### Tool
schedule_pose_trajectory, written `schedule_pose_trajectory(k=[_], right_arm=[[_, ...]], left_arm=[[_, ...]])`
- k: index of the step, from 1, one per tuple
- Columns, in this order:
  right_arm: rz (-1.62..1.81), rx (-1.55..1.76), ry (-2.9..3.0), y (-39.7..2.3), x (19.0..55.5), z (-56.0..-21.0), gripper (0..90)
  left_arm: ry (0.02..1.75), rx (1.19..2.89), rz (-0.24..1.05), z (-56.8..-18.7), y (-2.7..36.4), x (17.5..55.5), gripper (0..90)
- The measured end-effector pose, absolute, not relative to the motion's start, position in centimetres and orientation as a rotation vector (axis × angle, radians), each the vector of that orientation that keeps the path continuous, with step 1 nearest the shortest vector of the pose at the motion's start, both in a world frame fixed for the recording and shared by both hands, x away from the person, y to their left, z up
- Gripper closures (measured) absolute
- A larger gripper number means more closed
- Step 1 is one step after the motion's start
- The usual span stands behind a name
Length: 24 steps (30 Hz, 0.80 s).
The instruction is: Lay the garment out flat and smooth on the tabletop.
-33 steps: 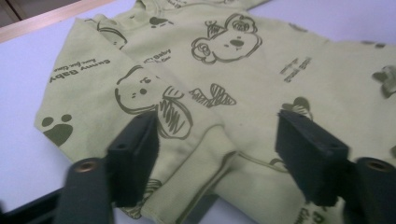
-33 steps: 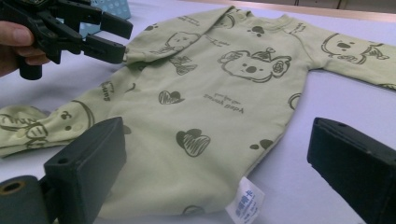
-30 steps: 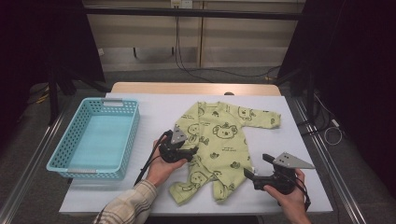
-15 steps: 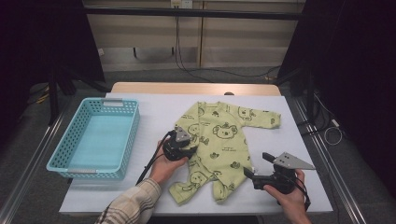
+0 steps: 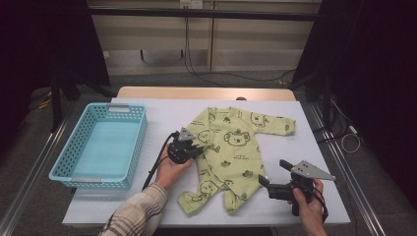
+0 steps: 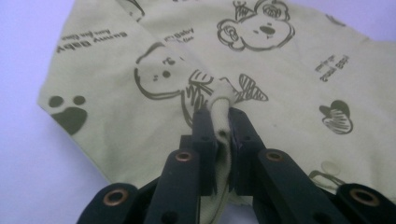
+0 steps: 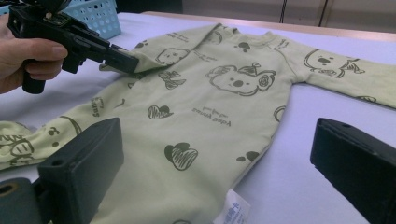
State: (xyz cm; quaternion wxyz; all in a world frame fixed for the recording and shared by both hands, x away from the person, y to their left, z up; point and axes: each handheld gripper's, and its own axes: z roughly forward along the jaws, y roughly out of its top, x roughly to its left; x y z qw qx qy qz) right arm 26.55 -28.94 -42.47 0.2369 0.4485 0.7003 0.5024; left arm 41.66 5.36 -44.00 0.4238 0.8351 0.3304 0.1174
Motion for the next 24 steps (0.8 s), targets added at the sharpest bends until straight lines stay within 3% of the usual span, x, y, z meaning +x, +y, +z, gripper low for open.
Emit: schedule_pose_trajectory(k=[18,22,24], right_arm=[[1.412,1.195,1.846,-28.9,25.1,-42.6,0.9],[1.419,1.187,1.824,-28.9,24.9,-42.5,1.1],[1.415,1.181,1.821,-29.0,24.9,-42.5,1.2]], left_arm=[[0.855,1.905,0.383,-38.2,7.8,42.9,83.2],[0.847,1.940,0.419,-37.5,8.6,43.6,83.2],[0.882,1.865,0.422,-37.4,8.5,43.6,83.1]])
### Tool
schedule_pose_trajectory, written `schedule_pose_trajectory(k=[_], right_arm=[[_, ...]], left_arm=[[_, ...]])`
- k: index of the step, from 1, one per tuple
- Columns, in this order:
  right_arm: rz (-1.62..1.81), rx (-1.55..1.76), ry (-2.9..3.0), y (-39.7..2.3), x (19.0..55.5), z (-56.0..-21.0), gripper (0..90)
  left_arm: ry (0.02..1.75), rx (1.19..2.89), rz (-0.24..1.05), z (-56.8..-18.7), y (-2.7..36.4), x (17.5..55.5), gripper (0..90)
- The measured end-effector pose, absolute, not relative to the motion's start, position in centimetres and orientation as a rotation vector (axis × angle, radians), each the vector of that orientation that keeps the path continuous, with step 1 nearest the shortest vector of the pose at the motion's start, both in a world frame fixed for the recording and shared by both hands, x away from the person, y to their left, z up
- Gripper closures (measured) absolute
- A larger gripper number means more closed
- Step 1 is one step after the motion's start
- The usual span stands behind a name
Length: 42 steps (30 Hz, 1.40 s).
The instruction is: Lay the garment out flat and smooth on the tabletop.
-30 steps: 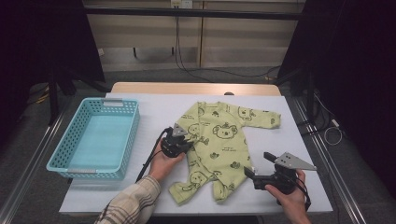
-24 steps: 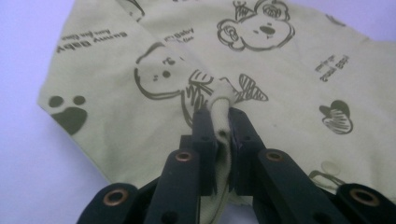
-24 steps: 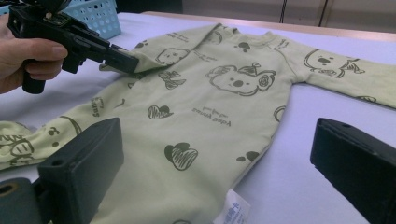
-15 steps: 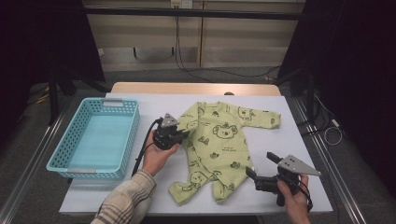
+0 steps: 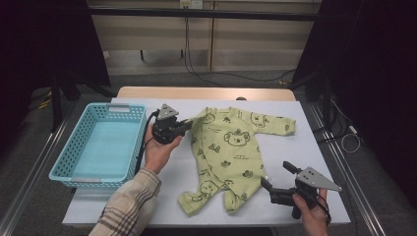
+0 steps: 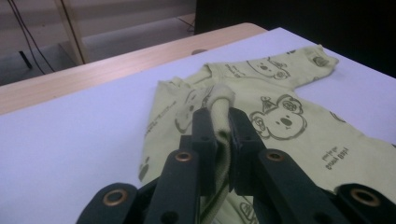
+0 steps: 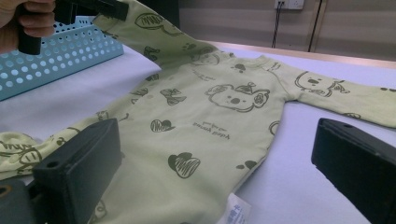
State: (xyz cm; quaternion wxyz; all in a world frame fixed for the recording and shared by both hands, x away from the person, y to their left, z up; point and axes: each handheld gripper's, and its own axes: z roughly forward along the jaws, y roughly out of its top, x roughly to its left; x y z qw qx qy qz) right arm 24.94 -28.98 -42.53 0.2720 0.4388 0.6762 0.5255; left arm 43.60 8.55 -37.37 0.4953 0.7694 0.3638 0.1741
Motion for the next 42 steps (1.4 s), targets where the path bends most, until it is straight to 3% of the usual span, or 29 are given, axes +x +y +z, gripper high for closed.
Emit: schedule_pose_trajectory(k=[21,42], right_arm=[[1.431,1.184,1.797,-29.0,25.1,-42.6,1.1],[1.421,1.158,1.816,-29.1,25.1,-42.6,1.1]], left_arm=[[1.026,1.746,0.522,-34.7,9.6,46.4,83.0],[1.102,1.760,0.596,-35.8,12.2,49.3,82.5]])
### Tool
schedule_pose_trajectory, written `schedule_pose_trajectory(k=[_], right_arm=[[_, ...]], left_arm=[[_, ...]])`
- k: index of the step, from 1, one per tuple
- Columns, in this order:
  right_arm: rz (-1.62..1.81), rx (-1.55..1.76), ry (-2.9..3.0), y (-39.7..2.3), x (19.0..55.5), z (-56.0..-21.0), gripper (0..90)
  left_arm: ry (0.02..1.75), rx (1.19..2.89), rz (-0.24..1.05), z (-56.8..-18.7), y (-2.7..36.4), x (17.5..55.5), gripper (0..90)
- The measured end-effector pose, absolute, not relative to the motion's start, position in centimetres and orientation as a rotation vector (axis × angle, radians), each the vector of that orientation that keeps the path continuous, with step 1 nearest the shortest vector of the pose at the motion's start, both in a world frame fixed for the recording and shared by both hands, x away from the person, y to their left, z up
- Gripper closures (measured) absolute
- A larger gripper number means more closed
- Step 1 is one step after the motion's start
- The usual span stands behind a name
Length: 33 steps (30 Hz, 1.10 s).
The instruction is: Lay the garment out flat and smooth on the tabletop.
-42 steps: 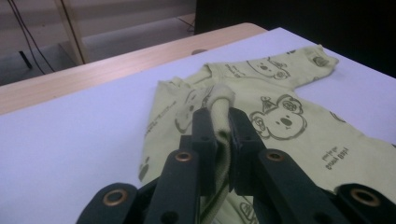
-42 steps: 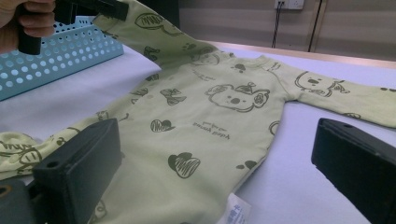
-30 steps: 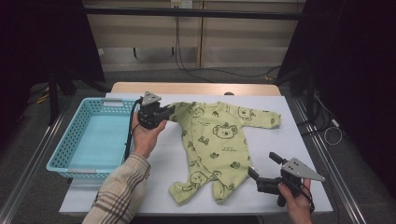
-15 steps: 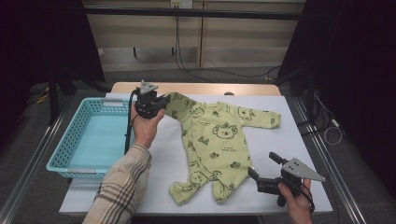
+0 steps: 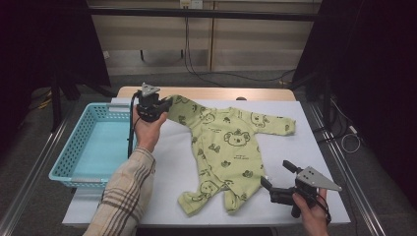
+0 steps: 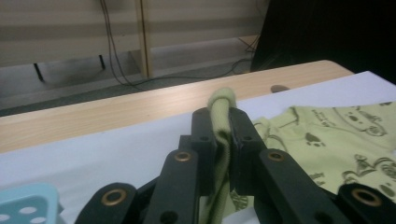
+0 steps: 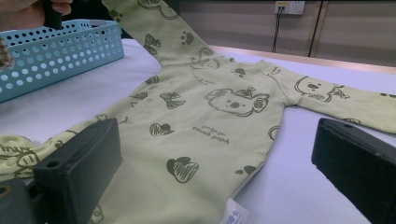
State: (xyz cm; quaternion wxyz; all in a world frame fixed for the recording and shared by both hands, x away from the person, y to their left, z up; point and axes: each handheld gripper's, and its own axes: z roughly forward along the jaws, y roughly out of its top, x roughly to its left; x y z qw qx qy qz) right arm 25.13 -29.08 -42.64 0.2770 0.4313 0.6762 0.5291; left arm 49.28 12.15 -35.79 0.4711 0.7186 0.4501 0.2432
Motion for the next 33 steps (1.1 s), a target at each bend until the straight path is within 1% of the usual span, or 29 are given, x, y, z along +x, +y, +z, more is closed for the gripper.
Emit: schedule_pose_trajectory(k=[1,2,3,11,13,16,18,20,21,23,27,31,33], right_arm=[[1.431,1.162,1.815,-29.0,25.1,-42.6,1.0],[1.437,1.162,1.822,-29.0,25.1,-42.7,1.0],[1.436,1.165,1.825,-28.9,25.1,-42.6,1.0],[1.433,1.169,1.827,-28.9,25.1,-42.7,1.1],[1.429,1.164,1.829,-28.9,25.1,-42.7,1.1],[1.428,1.164,1.830,-28.9,25.1,-42.7,1.1],[1.412,1.152,1.838,-29.0,25.2,-42.8,1.1],[1.432,1.165,1.834,-28.9,25.2,-42.7,1.1],[1.433,1.163,1.835,-28.9,25.2,-42.7,1.1],[1.431,1.165,1.835,-28.9,25.2,-42.8,1.2],[1.432,1.167,1.835,-28.9,25.1,-42.7,1.0],[1.429,1.167,1.836,-28.9,25.2,-42.8,1.0],[1.433,1.163,1.837,-28.9,25.2,-42.8,1.0]], left_arm=[[1.109,1.812,0.621,-35.8,12.6,49.3,82.2],[1.139,1.755,0.620,-36.0,12.4,49.5,82.1],[1.156,1.751,0.625,-36.2,12.6,49.6,82.1],[1.247,1.743,0.627,-36.9,13.6,50.3,81.8],[1.260,1.737,0.626,-37.1,13.9,50.5,81.1],[1.262,1.772,0.643,-37.4,14.1,50.6,80.4],[1.291,1.756,0.646,-37.6,14.3,50.8,79.1],[1.321,1.767,0.696,-37.9,14.2,50.8,75.1],[1.331,1.767,0.682,-38.0,14.2,50.8,72.4],[1.328,1.782,0.713,-38.2,14.1,50.9,68.8],[1.325,1.783,0.711,-38.4,14.1,50.8,58.8],[1.291,1.776,0.688,-38.5,13.8,50.7,42.9],[1.263,1.770,0.650,-38.5,13.7,50.5,36.5]])
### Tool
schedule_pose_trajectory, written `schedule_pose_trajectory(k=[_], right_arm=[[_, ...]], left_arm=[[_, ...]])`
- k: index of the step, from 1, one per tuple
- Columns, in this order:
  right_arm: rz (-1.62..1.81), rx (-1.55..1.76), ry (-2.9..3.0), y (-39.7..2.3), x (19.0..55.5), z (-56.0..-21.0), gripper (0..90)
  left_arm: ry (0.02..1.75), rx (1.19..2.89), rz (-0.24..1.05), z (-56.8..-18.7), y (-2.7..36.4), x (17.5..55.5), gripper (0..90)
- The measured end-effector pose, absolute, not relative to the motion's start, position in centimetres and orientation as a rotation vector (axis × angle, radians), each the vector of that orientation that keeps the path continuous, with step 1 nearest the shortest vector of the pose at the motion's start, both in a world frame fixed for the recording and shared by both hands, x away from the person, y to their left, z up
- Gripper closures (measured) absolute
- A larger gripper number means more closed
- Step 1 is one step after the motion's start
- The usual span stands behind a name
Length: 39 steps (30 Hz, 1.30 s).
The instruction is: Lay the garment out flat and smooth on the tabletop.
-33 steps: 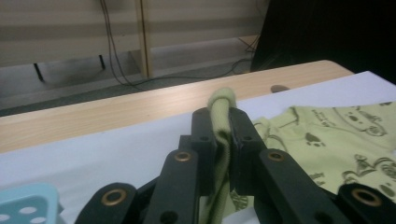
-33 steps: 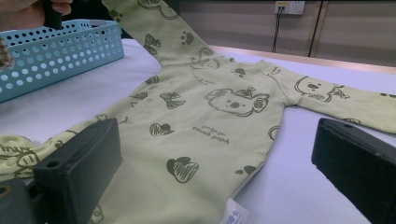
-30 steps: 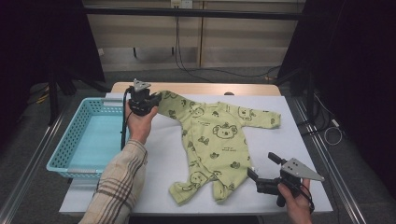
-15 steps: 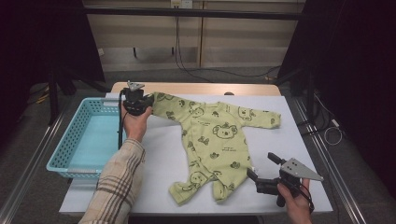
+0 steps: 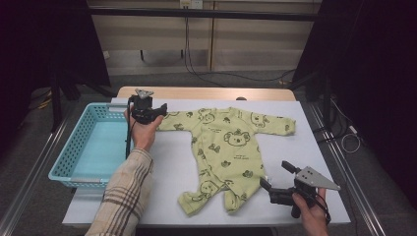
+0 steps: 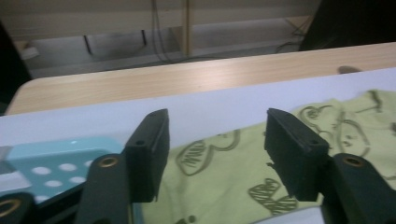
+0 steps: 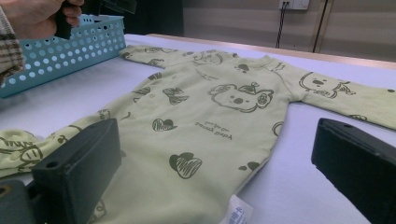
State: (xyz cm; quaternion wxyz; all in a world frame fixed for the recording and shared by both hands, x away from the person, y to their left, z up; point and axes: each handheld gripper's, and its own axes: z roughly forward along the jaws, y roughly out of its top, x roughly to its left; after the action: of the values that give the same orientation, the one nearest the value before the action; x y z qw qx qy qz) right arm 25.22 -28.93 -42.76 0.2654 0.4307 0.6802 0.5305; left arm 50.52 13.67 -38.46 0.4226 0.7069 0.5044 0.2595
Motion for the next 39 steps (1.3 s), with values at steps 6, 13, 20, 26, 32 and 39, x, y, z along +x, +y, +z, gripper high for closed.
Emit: schedule_pose_trajectory(k=[6,13,20,26,32,39], right_arm=[[1.405,1.152,1.860,-29.0,25.3,-42.8,0.9],[1.392,1.153,1.878,-29.0,25.4,-42.9,0.8],[1.379,1.138,1.916,-28.7,25.3,-43.0,1.3],[1.386,1.114,1.951,-27.9,25.2,-42.9,3.9],[1.357,1.117,2.038,-27.1,25.0,-42.8,9.0],[1.230,1.124,2.224,-26.2,24.7,-43.2,29.8]], left_arm=[[1.181,1.768,0.564,-38.7,12.8,49.2,15.4],[1.048,1.832,0.516,-38.8,12.5,46.9,6.2],[0.997,1.774,0.453,-38.8,12.5,43.8,3.7],[0.956,1.818,0.402,-39.1,12.4,40.8,6.7],[0.929,1.866,0.388,-40.2,12.9,38.1,7.9],[0.908,1.885,0.378,-40.8,13.2,35.1,8.0]])
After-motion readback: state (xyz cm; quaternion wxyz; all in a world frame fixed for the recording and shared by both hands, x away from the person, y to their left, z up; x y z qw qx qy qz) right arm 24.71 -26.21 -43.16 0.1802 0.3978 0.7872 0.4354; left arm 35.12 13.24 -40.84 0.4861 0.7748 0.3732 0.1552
